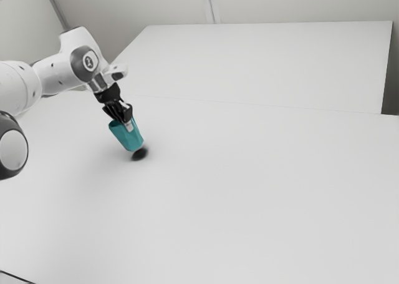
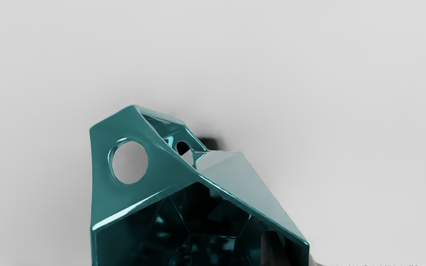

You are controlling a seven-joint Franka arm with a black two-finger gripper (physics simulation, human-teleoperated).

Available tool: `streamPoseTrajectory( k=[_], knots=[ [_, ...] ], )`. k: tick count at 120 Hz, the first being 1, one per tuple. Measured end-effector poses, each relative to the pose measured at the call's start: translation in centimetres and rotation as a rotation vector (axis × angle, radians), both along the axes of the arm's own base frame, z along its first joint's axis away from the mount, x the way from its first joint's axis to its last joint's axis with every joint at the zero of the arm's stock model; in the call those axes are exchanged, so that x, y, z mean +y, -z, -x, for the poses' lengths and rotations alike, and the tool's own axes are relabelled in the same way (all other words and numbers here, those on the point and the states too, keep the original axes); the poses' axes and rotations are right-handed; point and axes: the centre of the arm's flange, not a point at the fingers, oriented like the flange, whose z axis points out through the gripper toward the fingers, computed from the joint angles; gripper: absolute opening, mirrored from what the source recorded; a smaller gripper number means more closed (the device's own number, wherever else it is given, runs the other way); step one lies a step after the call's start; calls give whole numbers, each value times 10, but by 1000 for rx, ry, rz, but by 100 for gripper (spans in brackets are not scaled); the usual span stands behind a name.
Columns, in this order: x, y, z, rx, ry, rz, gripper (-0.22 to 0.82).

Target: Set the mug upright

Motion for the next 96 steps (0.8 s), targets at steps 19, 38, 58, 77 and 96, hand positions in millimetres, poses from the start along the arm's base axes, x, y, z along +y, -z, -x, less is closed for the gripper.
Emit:
streamPoseTrajectory(
  k=[19, 38, 58, 77, 96],
  knots=[
    [-34, -3, 11, -1, 31, -81, -18],
    [-64, 8, 29, 7, 46, -142, -18],
    [-84, 17, 36, -3, 40, -188, -18],
    [-87, 23, 36, -13, 4, -204, -18],
    [-90, 30, 35, -16, -28, -209, -18]
  ],
)
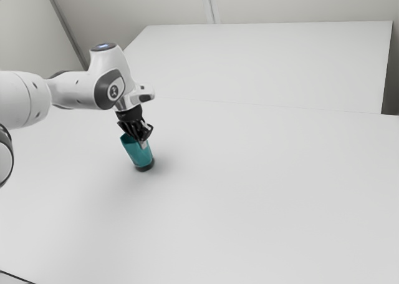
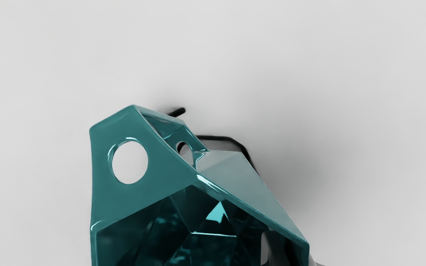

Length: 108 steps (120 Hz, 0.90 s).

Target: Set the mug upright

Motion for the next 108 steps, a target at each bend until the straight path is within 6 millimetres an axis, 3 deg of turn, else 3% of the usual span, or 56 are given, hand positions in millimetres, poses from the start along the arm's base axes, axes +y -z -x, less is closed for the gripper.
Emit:
streamPoseTrajectory(
  k=[50, 79, 95, 108],
  knots=[
    [-4, 15, 4, 3, -56, -1, -15],
    [-5, 21, 6, 7, -75, 1, 32],
    [-16, 10, 5, -12, -65, 4, 45],
    [-27, -17, 8, -45, -56, 5, 51]
  ],
)
